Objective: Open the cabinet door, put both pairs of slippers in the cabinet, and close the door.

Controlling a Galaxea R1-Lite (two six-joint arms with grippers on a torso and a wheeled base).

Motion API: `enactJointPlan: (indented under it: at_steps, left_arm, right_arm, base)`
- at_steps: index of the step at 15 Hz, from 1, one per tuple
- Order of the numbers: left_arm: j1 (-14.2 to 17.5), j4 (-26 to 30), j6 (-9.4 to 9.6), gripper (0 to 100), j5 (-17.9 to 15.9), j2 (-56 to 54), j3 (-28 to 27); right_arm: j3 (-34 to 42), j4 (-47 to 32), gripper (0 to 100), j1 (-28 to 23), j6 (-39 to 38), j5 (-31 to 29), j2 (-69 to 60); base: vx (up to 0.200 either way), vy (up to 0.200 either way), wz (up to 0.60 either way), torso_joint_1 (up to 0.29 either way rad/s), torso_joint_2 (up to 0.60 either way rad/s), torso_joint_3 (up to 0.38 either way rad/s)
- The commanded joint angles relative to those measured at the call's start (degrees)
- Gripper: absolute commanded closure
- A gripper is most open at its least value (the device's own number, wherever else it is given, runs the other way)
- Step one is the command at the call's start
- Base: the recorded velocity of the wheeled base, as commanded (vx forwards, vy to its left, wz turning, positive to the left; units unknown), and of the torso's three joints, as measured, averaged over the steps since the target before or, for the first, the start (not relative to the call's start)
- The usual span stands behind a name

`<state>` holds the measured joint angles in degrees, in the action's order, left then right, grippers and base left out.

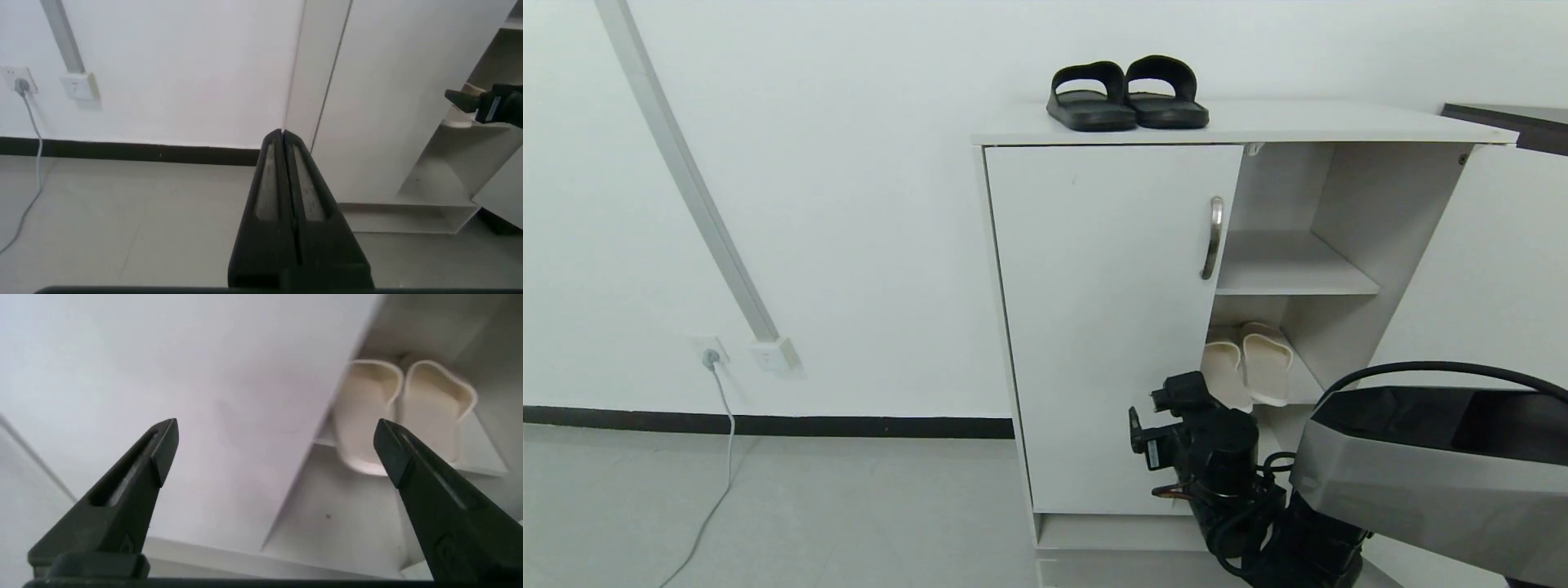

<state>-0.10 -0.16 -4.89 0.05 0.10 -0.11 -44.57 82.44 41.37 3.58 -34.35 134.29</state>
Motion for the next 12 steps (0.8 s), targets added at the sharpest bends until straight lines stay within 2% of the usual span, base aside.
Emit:
enactJointPlan:
  at_steps: [1, 12]
  left_arm:
    - [0.0, 0.0, -0.03, 100, 0.0, 0.0, 0.0]
    - [0.0, 0.0, -0.03, 100, 0.0, 0.0, 0.0]
  right_arm:
    - [0.9, -1.7, 0, 0.0, 0.0, 1.3, -1.7]
    - [0.9, 0.2, 0, 0.7, 0.7, 1.7, -1.8]
  base:
    - [0.000, 0.000, 0.00, 0.000, 0.00, 0.000]
    - [0.000, 0.000, 0.00, 0.000, 0.00, 0.000]
